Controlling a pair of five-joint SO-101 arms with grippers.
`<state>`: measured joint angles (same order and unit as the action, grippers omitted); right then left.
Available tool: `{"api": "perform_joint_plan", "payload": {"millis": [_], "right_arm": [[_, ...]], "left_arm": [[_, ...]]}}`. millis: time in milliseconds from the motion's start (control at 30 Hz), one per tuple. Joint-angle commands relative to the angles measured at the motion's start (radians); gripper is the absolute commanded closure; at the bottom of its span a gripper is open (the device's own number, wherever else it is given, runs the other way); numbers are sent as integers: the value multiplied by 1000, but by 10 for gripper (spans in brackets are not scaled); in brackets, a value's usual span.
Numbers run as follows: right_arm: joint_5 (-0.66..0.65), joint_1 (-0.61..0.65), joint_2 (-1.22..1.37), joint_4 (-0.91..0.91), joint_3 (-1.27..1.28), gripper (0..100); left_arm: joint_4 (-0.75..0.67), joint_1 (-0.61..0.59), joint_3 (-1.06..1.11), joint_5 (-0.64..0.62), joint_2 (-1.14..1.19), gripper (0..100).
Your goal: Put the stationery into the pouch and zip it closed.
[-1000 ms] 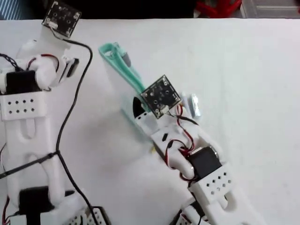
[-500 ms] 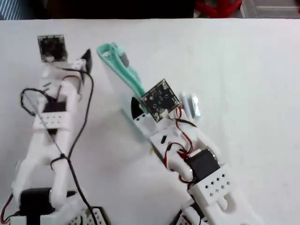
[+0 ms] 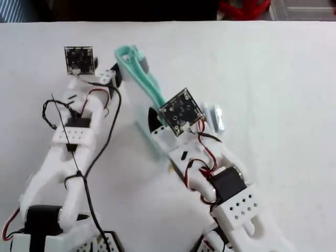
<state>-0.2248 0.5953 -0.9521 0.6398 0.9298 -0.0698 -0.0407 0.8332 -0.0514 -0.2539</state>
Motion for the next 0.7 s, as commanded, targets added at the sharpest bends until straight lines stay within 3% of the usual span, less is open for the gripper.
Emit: {"api": "perform_joint_plan", "payload": {"millis": [0, 233, 400, 667], "right_arm": [[-6, 2, 7, -71, 55, 978], [0, -16, 7, -124, 106, 861], [0, -18, 7, -122, 107, 861], [-8, -56, 7, -214, 124, 982]], "left_arm": [[75, 33, -6, -9, -67, 754], [486, 145, -5, -5, -406, 754], [628, 208, -5, -3, -593, 754], [861, 200, -5, 91, -750, 755]]}}
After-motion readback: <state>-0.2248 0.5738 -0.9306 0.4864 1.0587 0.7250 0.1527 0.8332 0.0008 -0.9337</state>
